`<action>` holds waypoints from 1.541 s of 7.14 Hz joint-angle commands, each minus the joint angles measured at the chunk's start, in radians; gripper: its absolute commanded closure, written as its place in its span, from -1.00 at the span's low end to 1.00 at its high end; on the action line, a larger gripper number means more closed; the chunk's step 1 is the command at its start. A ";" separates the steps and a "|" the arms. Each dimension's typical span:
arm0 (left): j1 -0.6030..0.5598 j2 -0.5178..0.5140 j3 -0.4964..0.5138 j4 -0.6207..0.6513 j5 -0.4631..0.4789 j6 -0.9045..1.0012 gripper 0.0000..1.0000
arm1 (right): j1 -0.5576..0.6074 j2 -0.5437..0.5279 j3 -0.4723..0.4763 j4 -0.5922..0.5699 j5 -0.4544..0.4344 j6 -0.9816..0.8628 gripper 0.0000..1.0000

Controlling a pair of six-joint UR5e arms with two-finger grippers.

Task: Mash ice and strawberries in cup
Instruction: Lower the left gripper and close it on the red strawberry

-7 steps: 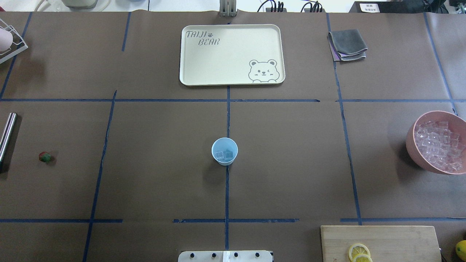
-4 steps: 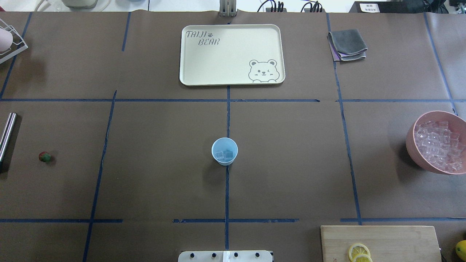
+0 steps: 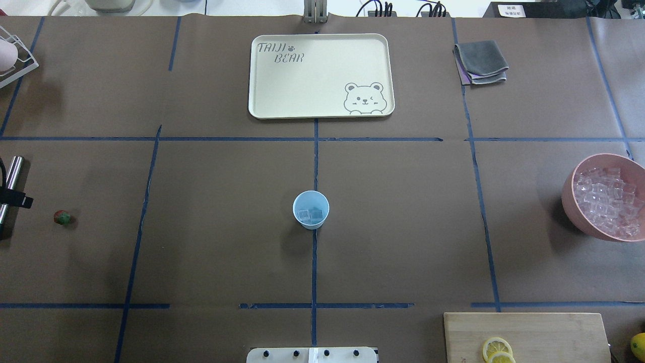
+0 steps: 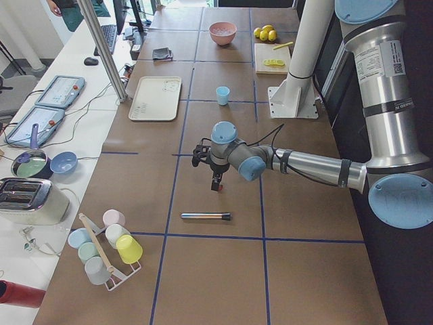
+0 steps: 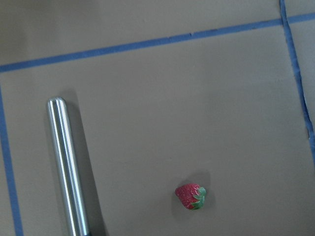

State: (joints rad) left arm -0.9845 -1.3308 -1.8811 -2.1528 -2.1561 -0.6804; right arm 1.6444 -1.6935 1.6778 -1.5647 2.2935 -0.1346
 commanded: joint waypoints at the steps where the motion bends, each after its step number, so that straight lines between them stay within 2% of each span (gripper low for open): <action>1: 0.104 -0.048 0.077 -0.093 0.077 -0.124 -1.00 | 0.000 0.000 -0.004 0.000 0.000 0.001 -0.98; 4: 0.154 -0.093 0.160 -0.101 0.097 -0.128 -1.00 | 0.000 -0.002 -0.006 0.000 -0.002 0.000 -0.98; 7: 0.174 -0.091 0.171 -0.101 0.096 -0.131 -0.99 | 0.000 -0.003 -0.007 0.000 -0.002 0.000 -0.98; 8: 0.175 -0.091 0.172 -0.101 0.096 -0.128 -0.52 | 0.000 -0.003 -0.007 0.000 -0.002 0.000 -0.98; 9: 0.175 -0.091 0.172 -0.099 0.096 -0.125 0.13 | 0.000 -0.003 -0.007 0.000 -0.003 0.000 -0.98; 10: 0.175 -0.091 0.171 -0.098 0.096 -0.125 0.68 | 0.000 -0.003 -0.007 0.000 -0.003 0.000 -0.98; 11: 0.175 -0.090 0.160 -0.098 0.096 -0.123 0.91 | 0.000 -0.003 -0.006 0.000 -0.002 0.000 -0.98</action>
State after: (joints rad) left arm -0.8103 -1.4215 -1.7126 -2.2510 -2.0600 -0.8054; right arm 1.6444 -1.6965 1.6707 -1.5647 2.2907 -0.1350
